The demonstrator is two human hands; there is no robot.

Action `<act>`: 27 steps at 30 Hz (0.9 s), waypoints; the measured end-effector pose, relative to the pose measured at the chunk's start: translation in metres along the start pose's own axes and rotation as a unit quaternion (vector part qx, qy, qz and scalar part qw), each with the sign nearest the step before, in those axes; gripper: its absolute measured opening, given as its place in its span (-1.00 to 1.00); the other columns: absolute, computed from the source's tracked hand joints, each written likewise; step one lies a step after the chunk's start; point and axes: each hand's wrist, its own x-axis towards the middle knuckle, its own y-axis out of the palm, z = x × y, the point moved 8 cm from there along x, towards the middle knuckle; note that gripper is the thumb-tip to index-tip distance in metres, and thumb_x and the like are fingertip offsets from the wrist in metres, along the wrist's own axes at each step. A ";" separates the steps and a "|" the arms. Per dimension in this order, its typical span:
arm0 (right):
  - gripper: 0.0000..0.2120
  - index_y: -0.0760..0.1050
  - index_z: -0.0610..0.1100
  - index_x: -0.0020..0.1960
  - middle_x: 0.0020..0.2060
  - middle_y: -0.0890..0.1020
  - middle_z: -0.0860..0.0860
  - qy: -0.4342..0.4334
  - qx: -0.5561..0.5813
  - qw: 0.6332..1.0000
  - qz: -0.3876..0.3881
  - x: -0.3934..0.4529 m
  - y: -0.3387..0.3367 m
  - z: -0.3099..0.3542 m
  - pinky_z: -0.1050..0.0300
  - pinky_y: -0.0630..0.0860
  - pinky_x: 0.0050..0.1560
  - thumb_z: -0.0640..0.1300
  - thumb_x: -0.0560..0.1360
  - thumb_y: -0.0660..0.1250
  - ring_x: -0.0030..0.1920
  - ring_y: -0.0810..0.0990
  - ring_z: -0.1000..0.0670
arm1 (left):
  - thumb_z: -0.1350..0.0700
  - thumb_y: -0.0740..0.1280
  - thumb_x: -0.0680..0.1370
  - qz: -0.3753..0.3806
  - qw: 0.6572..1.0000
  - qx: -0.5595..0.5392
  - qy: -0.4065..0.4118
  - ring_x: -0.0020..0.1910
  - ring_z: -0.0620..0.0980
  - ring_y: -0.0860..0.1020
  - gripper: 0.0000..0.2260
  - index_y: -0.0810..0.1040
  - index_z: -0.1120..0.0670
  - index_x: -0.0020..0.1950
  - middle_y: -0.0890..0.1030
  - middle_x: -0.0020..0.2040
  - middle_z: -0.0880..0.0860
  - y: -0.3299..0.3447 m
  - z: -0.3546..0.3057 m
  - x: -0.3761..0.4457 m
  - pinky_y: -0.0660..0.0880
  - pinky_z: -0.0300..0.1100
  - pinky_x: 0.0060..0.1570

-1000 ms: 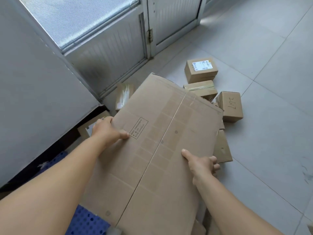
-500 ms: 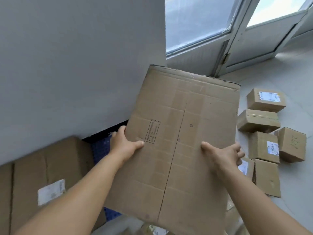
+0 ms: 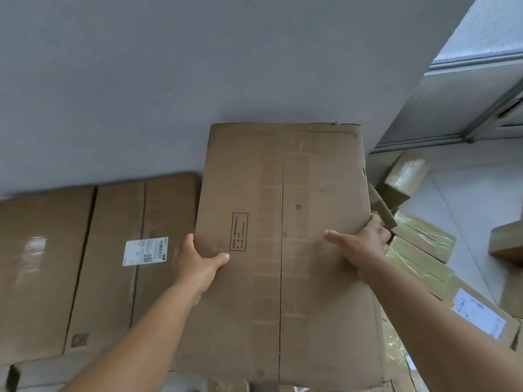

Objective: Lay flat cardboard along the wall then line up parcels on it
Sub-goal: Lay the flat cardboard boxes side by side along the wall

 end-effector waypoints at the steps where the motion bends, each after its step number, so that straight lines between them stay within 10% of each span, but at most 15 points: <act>1: -0.01 0.02 0.00 0.50 0.43 0.15 -0.06 -0.002 -0.013 1.000 0.009 0.004 0.013 0.002 -0.16 0.19 0.43 0.10 0.28 0.55 0.42 0.17 -0.19 | -0.04 0.53 0.23 -0.004 1.000 -0.006 -0.012 0.36 0.05 0.37 -0.04 0.12 0.01 0.53 0.32 0.43 0.02 -0.003 0.011 0.006 0.38 0.06 0.32; 22: -0.06 0.00 0.01 0.54 0.43 0.14 -0.01 -0.028 -0.022 0.998 0.056 0.115 0.169 -0.020 -0.06 0.30 0.37 0.05 0.37 0.50 0.38 0.29 -0.14 | 0.09 0.49 0.41 0.003 0.999 0.028 -0.030 0.48 0.05 0.19 -0.11 -0.02 -0.05 0.57 0.13 0.53 0.05 0.035 0.112 0.130 0.27 0.00 0.38; 27: -0.10 0.07 -0.08 0.52 0.44 0.22 -0.05 0.004 -0.018 0.996 0.086 0.126 0.194 -0.061 -0.01 0.38 0.24 0.05 0.36 0.51 0.34 0.35 -0.13 | 0.11 0.48 0.43 0.090 0.988 0.103 0.076 0.52 -0.03 0.10 -0.10 -0.05 -0.07 0.57 0.08 0.55 -0.02 0.072 0.103 0.120 0.15 -0.11 0.44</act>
